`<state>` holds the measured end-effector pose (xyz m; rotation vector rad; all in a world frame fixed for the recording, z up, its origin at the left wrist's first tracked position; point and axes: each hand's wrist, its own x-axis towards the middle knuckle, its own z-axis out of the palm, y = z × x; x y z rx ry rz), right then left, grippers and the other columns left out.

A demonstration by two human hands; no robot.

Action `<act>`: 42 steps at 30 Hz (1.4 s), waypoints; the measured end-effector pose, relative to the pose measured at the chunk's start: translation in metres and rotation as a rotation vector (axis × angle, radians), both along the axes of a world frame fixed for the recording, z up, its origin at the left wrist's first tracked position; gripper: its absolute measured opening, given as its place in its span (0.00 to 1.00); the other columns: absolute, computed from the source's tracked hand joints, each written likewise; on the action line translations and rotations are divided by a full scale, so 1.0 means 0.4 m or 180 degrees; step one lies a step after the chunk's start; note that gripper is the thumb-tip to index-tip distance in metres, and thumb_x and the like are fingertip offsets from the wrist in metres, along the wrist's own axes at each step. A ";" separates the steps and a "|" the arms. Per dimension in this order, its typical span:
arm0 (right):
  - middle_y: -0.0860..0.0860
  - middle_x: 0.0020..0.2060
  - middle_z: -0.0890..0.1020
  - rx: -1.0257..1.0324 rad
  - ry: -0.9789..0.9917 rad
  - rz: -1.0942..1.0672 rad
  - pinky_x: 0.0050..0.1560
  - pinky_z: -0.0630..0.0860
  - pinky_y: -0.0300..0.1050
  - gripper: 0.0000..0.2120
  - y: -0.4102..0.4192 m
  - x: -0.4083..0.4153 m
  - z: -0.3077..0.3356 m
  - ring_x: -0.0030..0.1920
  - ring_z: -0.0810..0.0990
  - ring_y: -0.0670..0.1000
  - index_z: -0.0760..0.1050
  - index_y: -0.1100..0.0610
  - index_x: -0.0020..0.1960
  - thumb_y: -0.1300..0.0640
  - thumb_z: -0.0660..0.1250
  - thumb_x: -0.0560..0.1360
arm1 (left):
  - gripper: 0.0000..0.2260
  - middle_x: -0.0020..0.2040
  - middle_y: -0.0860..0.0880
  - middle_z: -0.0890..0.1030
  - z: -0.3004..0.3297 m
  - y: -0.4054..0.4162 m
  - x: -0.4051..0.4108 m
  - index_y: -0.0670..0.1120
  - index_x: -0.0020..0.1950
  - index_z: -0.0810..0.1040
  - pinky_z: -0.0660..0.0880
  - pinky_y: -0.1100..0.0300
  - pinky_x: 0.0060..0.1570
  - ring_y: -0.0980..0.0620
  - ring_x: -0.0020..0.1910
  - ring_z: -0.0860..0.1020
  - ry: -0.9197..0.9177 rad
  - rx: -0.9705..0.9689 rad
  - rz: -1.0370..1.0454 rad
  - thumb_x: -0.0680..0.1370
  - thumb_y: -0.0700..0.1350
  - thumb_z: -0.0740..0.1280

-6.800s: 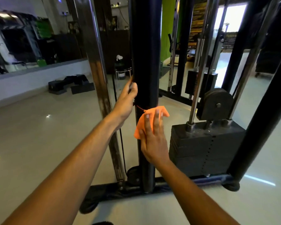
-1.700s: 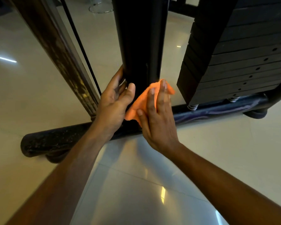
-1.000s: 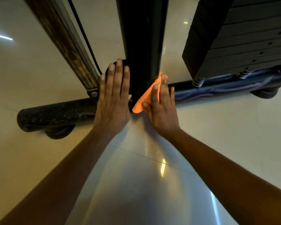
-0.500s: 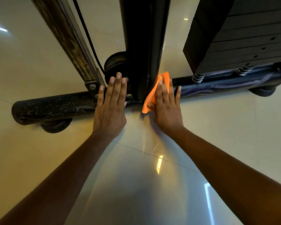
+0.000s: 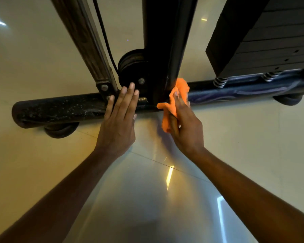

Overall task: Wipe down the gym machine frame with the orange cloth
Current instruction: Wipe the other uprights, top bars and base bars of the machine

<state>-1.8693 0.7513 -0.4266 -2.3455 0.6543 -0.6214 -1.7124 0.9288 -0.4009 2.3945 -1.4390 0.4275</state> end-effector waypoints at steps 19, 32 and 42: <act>0.55 0.89 0.47 -0.1486 0.0482 0.0563 0.82 0.52 0.66 0.34 0.196 0.246 -0.102 0.87 0.49 0.61 0.45 0.55 0.89 0.45 0.55 0.90 | 0.25 0.78 0.43 0.69 -0.037 0.158 0.187 0.44 0.79 0.67 0.50 0.38 0.84 0.42 0.82 0.63 0.0575 -0.0109 0.0728 0.83 0.46 0.66; 0.54 0.85 0.61 -0.0975 0.0565 0.0069 0.73 0.64 0.72 0.31 0.225 0.317 -0.061 0.79 0.63 0.60 0.52 0.51 0.88 0.42 0.56 0.89 | 0.30 0.84 0.46 0.63 -0.005 0.215 0.254 0.48 0.85 0.61 0.51 0.39 0.84 0.42 0.85 0.57 0.0621 0.0407 0.0186 0.84 0.48 0.67; 0.53 0.84 0.64 -0.0619 0.0568 -0.0273 0.73 0.62 0.65 0.29 0.283 0.336 -0.022 0.79 0.67 0.60 0.55 0.51 0.88 0.43 0.52 0.90 | 0.30 0.85 0.48 0.63 0.007 0.199 0.233 0.52 0.86 0.60 0.49 0.36 0.84 0.42 0.86 0.56 0.0817 0.0472 0.0502 0.87 0.63 0.54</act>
